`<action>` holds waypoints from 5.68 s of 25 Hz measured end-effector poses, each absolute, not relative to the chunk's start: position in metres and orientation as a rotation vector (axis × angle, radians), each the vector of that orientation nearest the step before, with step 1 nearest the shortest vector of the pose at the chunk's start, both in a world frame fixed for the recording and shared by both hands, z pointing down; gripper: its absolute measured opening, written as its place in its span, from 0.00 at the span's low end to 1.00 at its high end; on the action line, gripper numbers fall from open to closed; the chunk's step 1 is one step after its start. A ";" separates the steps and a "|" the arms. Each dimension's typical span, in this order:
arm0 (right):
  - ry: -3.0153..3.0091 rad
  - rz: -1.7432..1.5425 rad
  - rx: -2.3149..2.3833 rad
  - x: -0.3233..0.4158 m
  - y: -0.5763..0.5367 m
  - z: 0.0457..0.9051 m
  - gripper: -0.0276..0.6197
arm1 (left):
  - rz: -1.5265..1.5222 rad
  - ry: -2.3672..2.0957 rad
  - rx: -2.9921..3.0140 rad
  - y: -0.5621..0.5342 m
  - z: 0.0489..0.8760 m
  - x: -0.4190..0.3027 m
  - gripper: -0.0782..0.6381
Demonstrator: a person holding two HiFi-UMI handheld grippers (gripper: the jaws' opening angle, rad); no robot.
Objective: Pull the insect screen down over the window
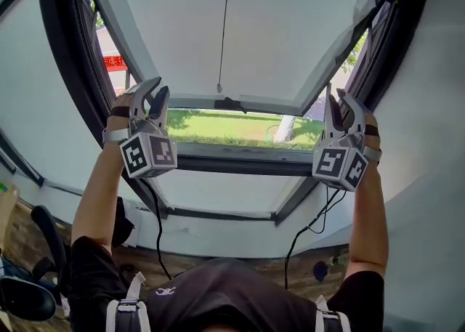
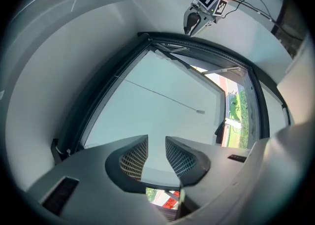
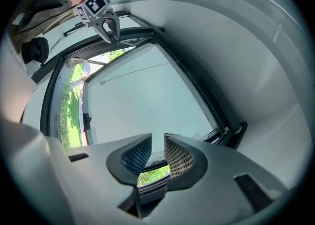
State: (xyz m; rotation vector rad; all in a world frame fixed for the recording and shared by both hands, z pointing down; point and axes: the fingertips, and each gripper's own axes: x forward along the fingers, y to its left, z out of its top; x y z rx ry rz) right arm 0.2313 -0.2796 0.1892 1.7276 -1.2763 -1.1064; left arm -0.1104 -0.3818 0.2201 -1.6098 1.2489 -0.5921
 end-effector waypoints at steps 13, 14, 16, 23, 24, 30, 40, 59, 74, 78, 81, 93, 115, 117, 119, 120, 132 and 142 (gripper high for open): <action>-1.303 -1.079 1.568 0.246 -0.298 0.036 0.16 | -0.738 1.016 -1.442 -0.395 0.054 -0.141 0.28; -1.307 -1.064 1.547 0.248 -0.303 0.029 0.16 | -0.757 0.975 -1.430 -0.393 0.048 -0.138 0.27; -1.286 -1.037 1.517 0.256 -0.310 0.015 0.17 | -0.810 0.920 -1.409 -0.394 0.037 -0.134 0.24; -1.121 -0.999 1.544 0.277 -0.328 -0.040 0.17 | -0.948 0.965 -1.415 -0.432 -0.006 -0.147 0.24; -1.112 -0.999 1.552 0.279 -0.331 -0.046 0.17 | -0.946 0.986 -1.423 -0.436 -0.012 -0.148 0.24; -1.056 -0.966 1.568 0.290 -0.343 -0.064 0.17 | -0.959 1.059 -1.398 -0.452 -0.037 -0.156 0.24; -0.998 -0.929 1.533 0.294 -0.359 -0.065 0.14 | -0.984 1.124 -1.351 -0.477 -0.048 -0.168 0.24; -1.032 -0.930 1.520 0.305 -0.374 -0.059 0.11 | -1.040 1.071 -1.405 -0.497 -0.039 -0.153 0.20; -0.988 -0.921 1.450 0.304 -0.378 -0.047 0.09 | -1.176 1.053 -1.375 -0.487 -0.040 -0.153 0.15; -0.991 -0.876 1.402 0.304 -0.376 -0.032 0.08 | -1.148 1.024 -1.403 -0.488 -0.025 -0.150 0.15; -1.017 -0.823 1.358 0.303 -0.376 -0.011 0.08 | -1.186 0.980 -1.438 -0.491 0.001 -0.152 0.14; -1.069 -0.655 1.284 0.298 -0.363 0.056 0.08 | -1.213 0.908 -1.504 -0.478 0.069 -0.156 0.14; -1.158 -0.482 1.067 0.306 -0.360 0.276 0.08 | -1.358 0.739 -1.628 -0.475 0.291 -0.150 0.14; -1.178 -0.445 1.039 0.306 -0.359 0.303 0.08 | -1.380 0.717 -1.656 -0.475 0.318 -0.150 0.14; -1.186 -0.419 1.015 0.306 -0.359 0.329 0.08 | -1.400 0.695 -1.682 -0.475 0.345 -0.149 0.14; -1.189 -0.407 1.004 0.307 -0.359 0.341 0.08 | -1.412 0.686 -1.692 -0.474 0.358 -0.149 0.14; -1.210 -0.314 0.924 0.305 -0.362 0.449 0.08 | -1.525 0.614 -1.771 -0.475 0.467 -0.152 0.15; -1.173 -0.318 0.938 0.303 -0.358 0.513 0.08 | -1.567 0.621 -1.776 -0.476 0.532 -0.153 0.15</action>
